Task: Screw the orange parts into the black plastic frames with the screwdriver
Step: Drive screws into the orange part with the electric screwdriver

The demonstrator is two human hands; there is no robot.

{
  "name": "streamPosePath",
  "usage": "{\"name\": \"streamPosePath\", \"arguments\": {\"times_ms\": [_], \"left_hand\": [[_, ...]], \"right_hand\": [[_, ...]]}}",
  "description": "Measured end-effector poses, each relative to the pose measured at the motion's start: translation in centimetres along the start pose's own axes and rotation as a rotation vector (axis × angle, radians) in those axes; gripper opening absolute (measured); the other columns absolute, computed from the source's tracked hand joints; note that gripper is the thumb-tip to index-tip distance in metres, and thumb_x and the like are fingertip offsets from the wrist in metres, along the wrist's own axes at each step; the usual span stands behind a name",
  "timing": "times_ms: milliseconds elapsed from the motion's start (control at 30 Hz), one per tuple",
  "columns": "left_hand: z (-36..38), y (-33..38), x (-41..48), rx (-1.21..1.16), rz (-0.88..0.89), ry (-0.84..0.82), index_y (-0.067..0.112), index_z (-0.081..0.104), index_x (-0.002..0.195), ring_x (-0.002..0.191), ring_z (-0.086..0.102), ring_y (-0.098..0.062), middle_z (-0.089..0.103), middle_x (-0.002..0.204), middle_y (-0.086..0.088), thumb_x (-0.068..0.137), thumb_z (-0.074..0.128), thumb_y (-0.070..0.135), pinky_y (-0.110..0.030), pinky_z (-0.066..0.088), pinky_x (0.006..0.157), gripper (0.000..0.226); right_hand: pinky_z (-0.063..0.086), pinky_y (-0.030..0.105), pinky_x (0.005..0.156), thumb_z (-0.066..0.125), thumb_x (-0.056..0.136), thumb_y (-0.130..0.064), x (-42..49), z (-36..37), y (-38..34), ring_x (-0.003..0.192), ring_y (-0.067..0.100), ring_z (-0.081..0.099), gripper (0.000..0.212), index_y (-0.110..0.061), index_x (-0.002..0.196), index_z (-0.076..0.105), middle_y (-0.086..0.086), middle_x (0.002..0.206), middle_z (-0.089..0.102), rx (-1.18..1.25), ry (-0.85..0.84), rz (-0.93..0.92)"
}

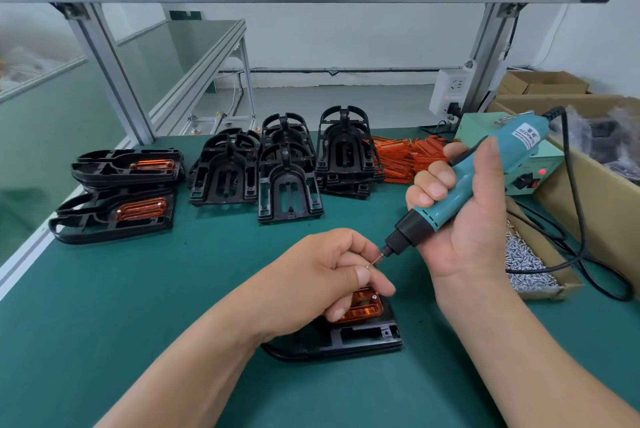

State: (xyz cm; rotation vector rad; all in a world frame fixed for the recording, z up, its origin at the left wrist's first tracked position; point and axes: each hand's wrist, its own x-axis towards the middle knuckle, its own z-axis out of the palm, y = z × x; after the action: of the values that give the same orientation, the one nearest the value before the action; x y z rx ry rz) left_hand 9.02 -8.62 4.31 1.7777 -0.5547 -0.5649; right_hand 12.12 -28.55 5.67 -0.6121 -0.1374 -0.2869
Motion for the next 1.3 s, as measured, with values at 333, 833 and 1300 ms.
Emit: {"name": "streamPosePath", "arguments": {"times_ms": [333, 833, 1300], "left_hand": [[0.0, 0.3, -0.1, 0.045, -0.005, 0.016, 0.018, 0.058, 0.119, 0.050, 0.044, -0.009, 0.080, 0.111, 0.007, 0.105, 0.050, 0.007, -0.015, 0.045, 0.059, 0.019], [0.3, -0.2, 0.1, 0.200, -0.027, 0.180, 0.033, 0.060, 0.117, 0.050, 0.050, -0.011, 0.078, 0.107, 0.021, 0.103, 0.051, 0.011, -0.021, 0.049, 0.055, 0.027], [-5.5, -0.3, -1.1, 0.727, -0.282, 0.288, 0.034, 0.077, 0.114, 0.090, 0.067, 0.007, 0.074, 0.095, 0.022, 0.081, 0.077, 0.059, -0.025, 0.055, 0.089, 0.041]], "right_hand": [[0.044, 0.021, 0.054, 0.061, 0.100, -0.051, 0.1, -0.2, 0.3, 0.056, 0.007, 0.045, 0.034, -0.017, 0.099, 0.059, -0.005, 0.069, 0.045, -0.018, -0.016, 0.018], [0.047, 0.024, 0.058, 0.055, 0.106, -0.051, 0.1, -0.2, 1.3, 0.060, 0.010, 0.048, 0.036, -0.016, 0.099, 0.057, -0.002, 0.072, 0.046, -0.059, 0.077, 0.020], [0.046, 0.025, 0.055, 0.062, 0.096, -0.051, -1.4, 0.4, 3.1, 0.057, 0.011, 0.049, 0.035, -0.016, 0.101, 0.059, -0.002, 0.070, 0.048, -0.167, -0.109, 0.087]]}}
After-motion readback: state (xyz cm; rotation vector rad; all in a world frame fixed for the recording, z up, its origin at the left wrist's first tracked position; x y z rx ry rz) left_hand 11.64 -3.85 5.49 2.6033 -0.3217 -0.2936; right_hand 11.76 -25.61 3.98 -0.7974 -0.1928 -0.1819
